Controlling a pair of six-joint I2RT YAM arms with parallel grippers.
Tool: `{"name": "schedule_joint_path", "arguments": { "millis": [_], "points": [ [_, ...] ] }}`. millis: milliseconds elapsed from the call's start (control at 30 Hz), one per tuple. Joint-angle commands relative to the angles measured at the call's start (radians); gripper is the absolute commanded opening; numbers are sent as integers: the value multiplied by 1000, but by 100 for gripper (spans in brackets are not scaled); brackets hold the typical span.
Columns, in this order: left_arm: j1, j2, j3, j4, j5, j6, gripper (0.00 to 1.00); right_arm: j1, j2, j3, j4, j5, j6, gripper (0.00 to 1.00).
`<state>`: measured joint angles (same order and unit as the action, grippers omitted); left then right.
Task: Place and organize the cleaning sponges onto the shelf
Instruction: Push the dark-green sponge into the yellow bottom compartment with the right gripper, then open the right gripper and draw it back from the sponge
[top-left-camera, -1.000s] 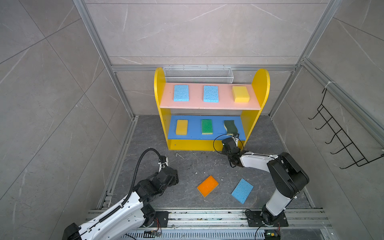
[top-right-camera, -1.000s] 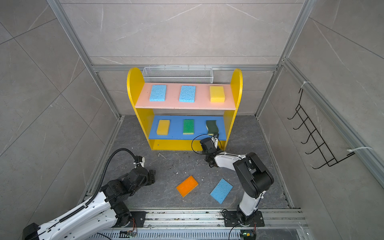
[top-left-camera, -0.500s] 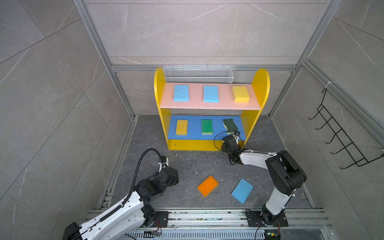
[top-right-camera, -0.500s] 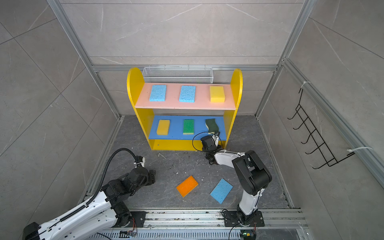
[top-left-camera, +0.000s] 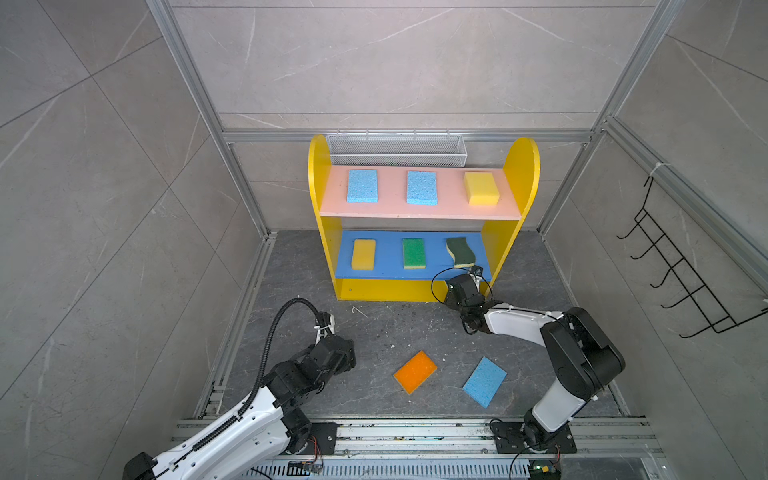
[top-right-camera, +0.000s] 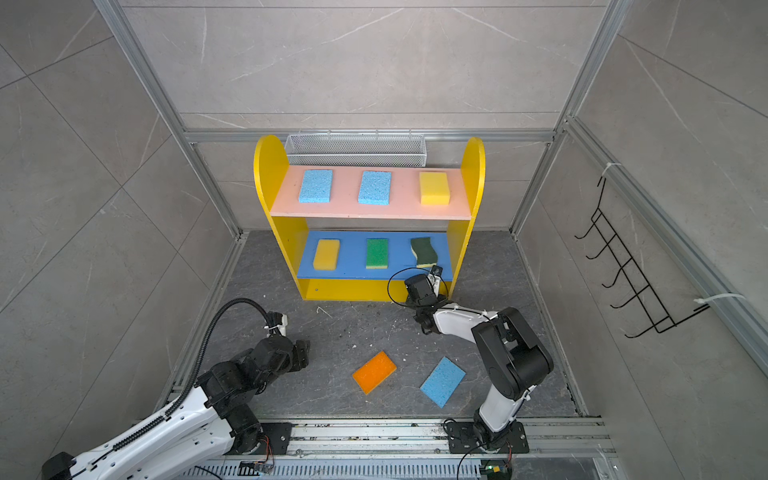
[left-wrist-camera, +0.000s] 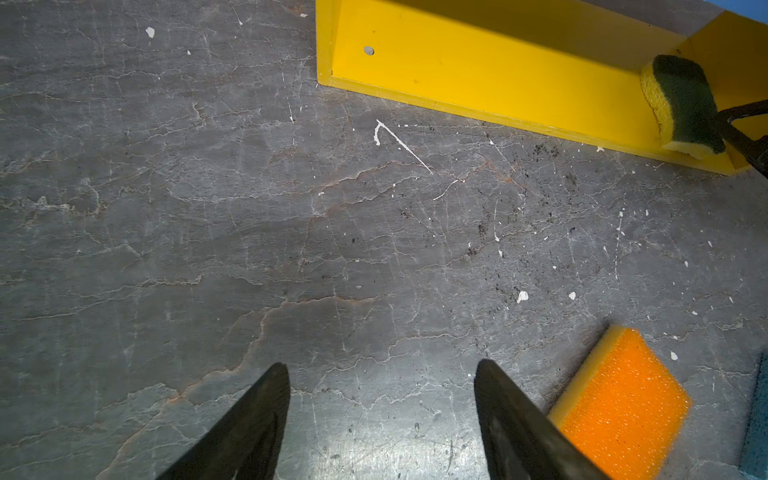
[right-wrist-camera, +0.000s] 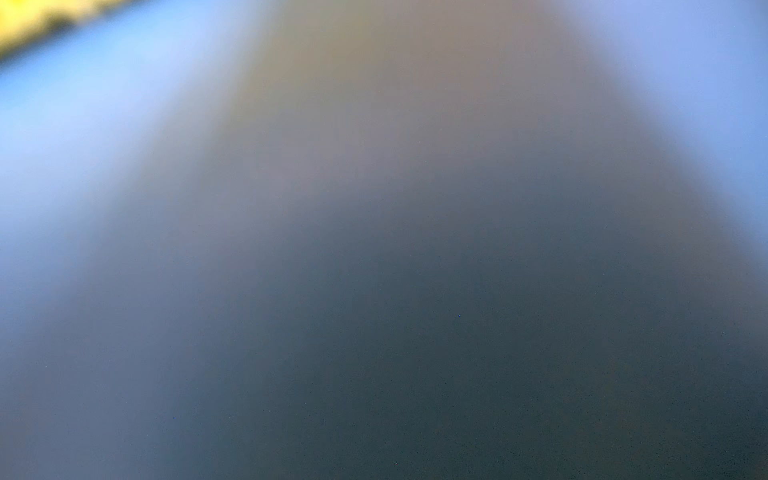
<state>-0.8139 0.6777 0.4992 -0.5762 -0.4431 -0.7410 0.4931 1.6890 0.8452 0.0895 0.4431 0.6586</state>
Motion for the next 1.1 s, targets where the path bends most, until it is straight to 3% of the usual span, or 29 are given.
{"name": "schedule_joint_path", "arguments": {
  "millis": [0,167,367,467,800,1067],
  "points": [
    [-3,-20,20,-19,-25,-3,73,-4,-58,-64,-76,-61,17,72],
    [-4,-35,22,-30,-25,-11,73,-2,-160,-132,-79,-90,-20,68],
    [-4,-45,17,-30,-25,-16,72,-2,-284,-238,-18,-206,-28,41],
    [-5,-43,15,-23,-25,-14,72,-3,-317,-270,20,-264,-16,33],
    [-4,-44,2,10,-21,4,71,-27,-387,-480,300,-357,86,24],
    [-5,-13,-18,88,-8,16,70,-49,-295,-469,430,-406,115,16]
  ]
}}
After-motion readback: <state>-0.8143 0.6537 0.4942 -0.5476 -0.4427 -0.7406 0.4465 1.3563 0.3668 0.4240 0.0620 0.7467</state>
